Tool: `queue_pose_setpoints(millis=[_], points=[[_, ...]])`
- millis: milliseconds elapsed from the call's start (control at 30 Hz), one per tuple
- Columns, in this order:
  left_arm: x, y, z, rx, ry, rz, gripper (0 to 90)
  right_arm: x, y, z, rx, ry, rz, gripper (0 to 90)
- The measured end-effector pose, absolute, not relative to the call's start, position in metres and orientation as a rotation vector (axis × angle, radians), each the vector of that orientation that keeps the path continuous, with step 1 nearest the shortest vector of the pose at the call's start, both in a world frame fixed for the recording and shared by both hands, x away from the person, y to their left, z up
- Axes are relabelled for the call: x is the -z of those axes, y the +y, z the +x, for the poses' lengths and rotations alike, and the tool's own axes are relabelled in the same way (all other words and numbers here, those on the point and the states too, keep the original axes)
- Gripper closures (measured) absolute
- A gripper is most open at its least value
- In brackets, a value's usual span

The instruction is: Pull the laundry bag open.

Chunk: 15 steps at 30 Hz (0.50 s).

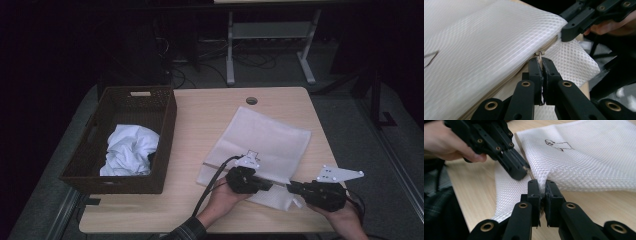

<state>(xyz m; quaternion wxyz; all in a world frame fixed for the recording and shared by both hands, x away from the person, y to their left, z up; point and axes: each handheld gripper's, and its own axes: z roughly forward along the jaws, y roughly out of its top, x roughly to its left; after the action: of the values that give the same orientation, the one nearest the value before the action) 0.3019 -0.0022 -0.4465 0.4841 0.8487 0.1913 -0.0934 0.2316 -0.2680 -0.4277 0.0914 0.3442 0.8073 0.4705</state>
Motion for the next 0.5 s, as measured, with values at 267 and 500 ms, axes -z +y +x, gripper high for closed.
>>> queue_pose_setpoints(millis=[267,500], points=[[0.4498,-0.0026,0.3031,0.255,0.451,2.072,87.3,0.4301,-0.27,0.2322,-1.391,2.408,1.013,83.1],[0.4484,-0.0023,0.3015,0.217,0.445,2.096,87.6,0.4294,-0.2672,0.2312,-1.366,2.412,0.99,83.2]])
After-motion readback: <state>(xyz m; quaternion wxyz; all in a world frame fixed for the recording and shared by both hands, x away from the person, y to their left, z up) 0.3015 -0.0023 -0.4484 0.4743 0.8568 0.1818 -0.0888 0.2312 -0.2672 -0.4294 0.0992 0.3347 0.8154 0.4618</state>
